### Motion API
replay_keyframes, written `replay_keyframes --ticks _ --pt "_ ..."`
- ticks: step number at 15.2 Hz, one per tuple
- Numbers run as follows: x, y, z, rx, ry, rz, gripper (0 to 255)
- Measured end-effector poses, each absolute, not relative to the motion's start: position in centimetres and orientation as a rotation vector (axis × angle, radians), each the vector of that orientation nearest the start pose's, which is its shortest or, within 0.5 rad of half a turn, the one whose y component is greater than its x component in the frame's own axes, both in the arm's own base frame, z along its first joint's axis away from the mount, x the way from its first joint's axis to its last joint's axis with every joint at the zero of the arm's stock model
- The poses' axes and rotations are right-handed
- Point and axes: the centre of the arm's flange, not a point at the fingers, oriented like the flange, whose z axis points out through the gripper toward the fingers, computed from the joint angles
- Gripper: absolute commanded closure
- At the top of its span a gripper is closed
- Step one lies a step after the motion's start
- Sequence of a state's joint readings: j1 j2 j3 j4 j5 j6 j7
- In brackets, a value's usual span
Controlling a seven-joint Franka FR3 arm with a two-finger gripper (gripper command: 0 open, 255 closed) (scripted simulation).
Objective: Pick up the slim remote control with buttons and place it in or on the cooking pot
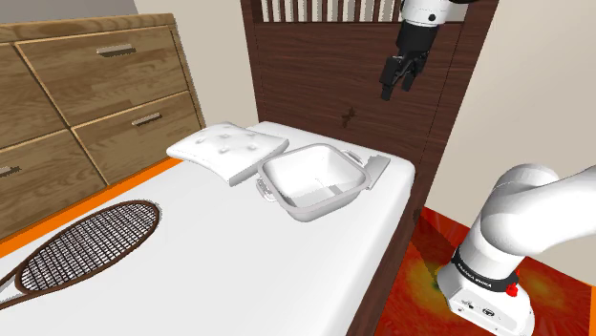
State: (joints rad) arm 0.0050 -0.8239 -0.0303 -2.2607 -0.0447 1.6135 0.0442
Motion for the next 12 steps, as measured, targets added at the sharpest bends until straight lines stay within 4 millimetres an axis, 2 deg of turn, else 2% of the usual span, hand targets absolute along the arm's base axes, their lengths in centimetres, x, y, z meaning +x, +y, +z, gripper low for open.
replay_keyframes --ticks 2,4,12 --pt "30.2 -1.8 64.6 -3.147 0.136 -0.274 0" --pt "31.3 -2.1 62.7 -3.142 0.257 -0.254 0" --pt "36.0 -4.4 53.2 -3.042 0.849 -0.161 0"
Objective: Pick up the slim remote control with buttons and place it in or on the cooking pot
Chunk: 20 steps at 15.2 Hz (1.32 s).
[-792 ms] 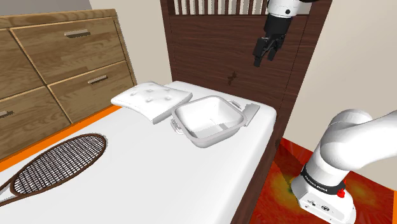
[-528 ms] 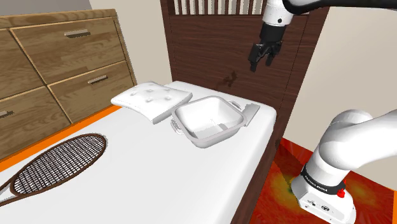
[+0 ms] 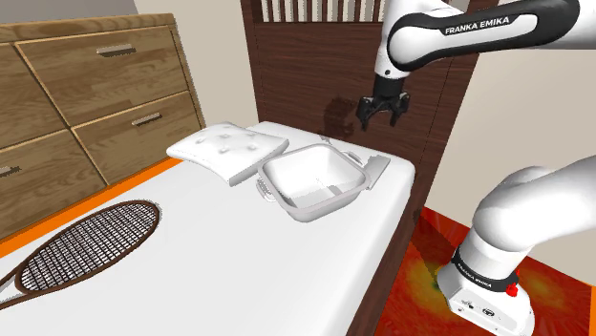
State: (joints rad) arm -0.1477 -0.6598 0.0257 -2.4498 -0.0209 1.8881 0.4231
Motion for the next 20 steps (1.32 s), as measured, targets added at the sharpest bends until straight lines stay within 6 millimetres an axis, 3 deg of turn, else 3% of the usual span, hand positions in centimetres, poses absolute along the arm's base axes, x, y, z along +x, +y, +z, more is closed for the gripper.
replay_keyframes --ticks 5,13,20 --pt "37.7 -6.9 48.0 -2.920 1.212 -0.101 0" --pt "39.3 -11.0 37.9 -2.644 1.734 -0.003 0" --pt "39.4 -11.3 33.7 -2.612 1.782 0.006 0"
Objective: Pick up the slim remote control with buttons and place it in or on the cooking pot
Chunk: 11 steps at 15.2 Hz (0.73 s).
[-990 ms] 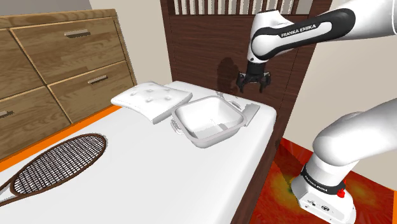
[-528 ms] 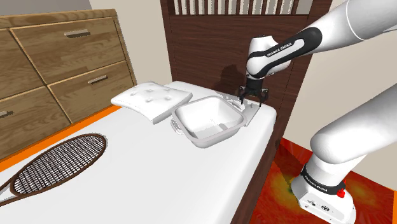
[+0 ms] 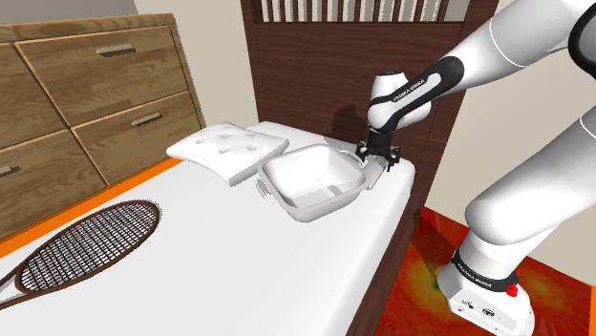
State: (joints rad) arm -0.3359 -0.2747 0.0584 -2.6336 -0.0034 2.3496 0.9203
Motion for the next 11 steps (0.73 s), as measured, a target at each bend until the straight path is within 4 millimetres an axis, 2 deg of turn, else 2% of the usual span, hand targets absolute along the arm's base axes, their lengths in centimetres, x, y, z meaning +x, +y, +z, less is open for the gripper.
replay_keyframes --ticks 7,8,11 --pt "39.33 -11.23 33.07 -2.611 1.783 0.005 0" --pt "39.33 -11.23 33.06 -2.611 1.783 0.005 255" --pt "39.32 -11.24 33.08 -2.611 1.783 0.004 255"
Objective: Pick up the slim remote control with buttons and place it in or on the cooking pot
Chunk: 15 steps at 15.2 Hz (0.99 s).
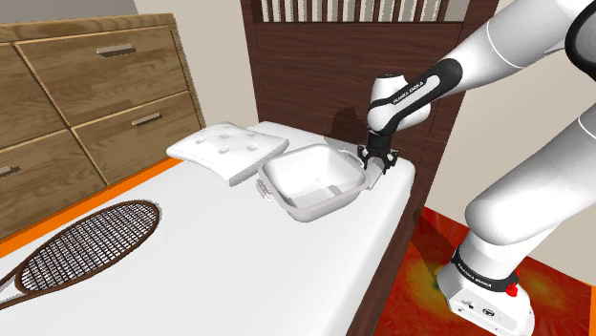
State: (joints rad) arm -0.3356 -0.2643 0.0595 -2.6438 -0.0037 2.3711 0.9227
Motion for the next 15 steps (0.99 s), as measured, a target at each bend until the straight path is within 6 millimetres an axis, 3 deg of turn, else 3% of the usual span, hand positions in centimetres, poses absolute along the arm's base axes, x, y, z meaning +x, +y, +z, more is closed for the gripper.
replay_keyframes --ticks 8,15 --pt "39.3 -11.3 33.3 -2.611 1.783 0.004 255" --pt "39.4 -11.2 36.8 -2.611 1.783 0.004 255"
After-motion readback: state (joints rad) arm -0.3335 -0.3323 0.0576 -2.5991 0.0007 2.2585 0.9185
